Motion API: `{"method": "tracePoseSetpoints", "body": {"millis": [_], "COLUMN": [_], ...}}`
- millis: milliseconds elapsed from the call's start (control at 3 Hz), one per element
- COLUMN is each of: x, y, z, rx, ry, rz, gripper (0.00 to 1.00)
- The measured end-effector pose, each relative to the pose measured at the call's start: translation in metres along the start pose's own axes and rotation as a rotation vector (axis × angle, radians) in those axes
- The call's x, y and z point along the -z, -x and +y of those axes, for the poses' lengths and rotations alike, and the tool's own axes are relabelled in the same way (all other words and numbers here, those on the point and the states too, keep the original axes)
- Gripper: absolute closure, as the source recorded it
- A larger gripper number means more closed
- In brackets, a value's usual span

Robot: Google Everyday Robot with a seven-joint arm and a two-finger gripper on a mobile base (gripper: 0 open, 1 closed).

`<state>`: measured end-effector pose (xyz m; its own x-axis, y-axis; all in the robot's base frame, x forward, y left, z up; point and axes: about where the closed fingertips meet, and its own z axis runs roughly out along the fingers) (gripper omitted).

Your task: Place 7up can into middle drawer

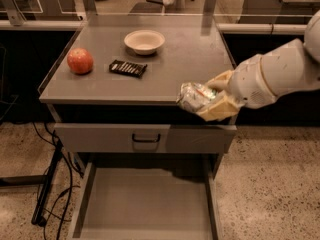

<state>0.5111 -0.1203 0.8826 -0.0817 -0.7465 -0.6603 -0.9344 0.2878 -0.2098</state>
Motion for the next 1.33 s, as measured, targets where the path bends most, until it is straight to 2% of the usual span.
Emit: {"method": "tracePoseSetpoints", "body": {"millis": [333,667,1000,1333], "x": [-0.071,-0.14,-0.217,-0.217], "y": [-0.012,-0.042,-0.091,-0.091], "z": [0.062,0.125,0.174,0.174], "rx": [-0.01,-0.003,-0.005,-0.005], "ry": [0.074,0.134,0.163,0.163], "rz": [-0.054,-0.067,-0.048,-0.048], "gripper": [1.0,1.0,1.0,1.0]}}
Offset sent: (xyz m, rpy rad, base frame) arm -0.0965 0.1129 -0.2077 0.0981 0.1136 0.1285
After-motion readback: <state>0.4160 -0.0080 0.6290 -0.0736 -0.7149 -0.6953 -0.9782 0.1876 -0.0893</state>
